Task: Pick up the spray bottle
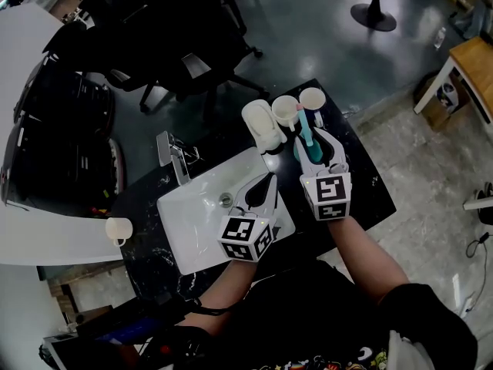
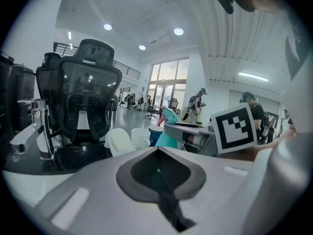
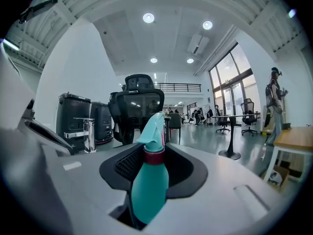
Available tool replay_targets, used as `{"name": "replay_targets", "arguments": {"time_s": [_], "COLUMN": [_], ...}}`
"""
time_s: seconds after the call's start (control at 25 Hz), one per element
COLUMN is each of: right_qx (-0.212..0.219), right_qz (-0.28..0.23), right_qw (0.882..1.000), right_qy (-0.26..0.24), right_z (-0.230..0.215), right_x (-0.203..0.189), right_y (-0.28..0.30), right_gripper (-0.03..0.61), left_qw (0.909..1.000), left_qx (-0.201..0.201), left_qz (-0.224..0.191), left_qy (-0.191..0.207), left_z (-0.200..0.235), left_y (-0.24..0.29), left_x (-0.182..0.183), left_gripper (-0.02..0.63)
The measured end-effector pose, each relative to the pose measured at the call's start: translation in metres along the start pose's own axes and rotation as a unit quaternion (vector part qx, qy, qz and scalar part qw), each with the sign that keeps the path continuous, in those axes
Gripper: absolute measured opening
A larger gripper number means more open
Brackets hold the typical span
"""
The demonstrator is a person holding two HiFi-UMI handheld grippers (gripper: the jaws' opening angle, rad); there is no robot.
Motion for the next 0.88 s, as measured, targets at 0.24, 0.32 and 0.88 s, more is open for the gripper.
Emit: {"name": "replay_targets", "arguments": {"time_s": [0.24, 0.32, 0.88], "right_qx": [0.008, 0.011, 0.032], "right_qz": [-0.013, -0.019, -0.06], "right_qw": [1.0, 1.0, 0.998], "right_qy": [0.0, 0.0, 0.0], "right_z": [0.002, 0.003, 0.018], "right_x": [0.009, 0.014, 0.036], "right_y": [-0.019, -0.029, -0.125], "right_gripper": [0.155, 0.153, 0.153], "left_qw": [1.0, 0.9999, 0.9958], "left_qx": [0.001, 0.002, 0.017], "left_qz": [-0.007, -0.011, -0.082], "left_qy": [-0.001, 0.001, 0.039], "left_z": [0.0, -0.002, -0.037], "left_y": [-0.003, -0.006, -0.041], "left_x": [0.002, 0.004, 0.024], "left_gripper": [0.0, 0.0, 0.0]}}
Point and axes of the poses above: the fingertips, and each gripper's own axes: y forward along the fingers, z to its left, x out of its top, the point moved 6 cm from there along -y, backward along the fingers, and after that the axes turned 7 degrees about z, right-handed, at the moved point
